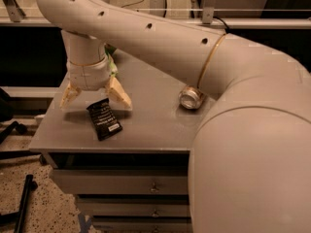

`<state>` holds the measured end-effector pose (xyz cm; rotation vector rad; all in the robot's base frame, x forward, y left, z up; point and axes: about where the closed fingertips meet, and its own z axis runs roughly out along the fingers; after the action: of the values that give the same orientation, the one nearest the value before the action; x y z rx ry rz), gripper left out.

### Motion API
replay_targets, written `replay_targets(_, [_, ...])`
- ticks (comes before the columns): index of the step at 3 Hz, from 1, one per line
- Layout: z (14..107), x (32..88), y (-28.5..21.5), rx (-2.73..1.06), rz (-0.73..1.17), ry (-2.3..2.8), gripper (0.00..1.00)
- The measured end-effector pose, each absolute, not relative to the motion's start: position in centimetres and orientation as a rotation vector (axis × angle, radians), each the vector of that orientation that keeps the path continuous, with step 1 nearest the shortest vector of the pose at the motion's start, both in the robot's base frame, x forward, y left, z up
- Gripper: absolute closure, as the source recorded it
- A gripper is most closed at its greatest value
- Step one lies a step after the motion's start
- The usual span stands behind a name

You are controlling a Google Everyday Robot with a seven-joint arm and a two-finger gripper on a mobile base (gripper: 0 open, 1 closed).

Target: Pick rxbar chocolate

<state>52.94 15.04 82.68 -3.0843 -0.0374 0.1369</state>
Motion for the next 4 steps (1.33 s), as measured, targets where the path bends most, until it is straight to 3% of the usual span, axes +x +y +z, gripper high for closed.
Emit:
replay_targets(2, [81.98,52.77,13.81,-3.102,0.11,0.057,0.41])
replay_targets(3, [82.58,52.83,13.8,-3.102,0.108,0.06,0.72])
replay_targets(4, [82.84,52.83,13.8,-3.102,0.108,0.06,0.95])
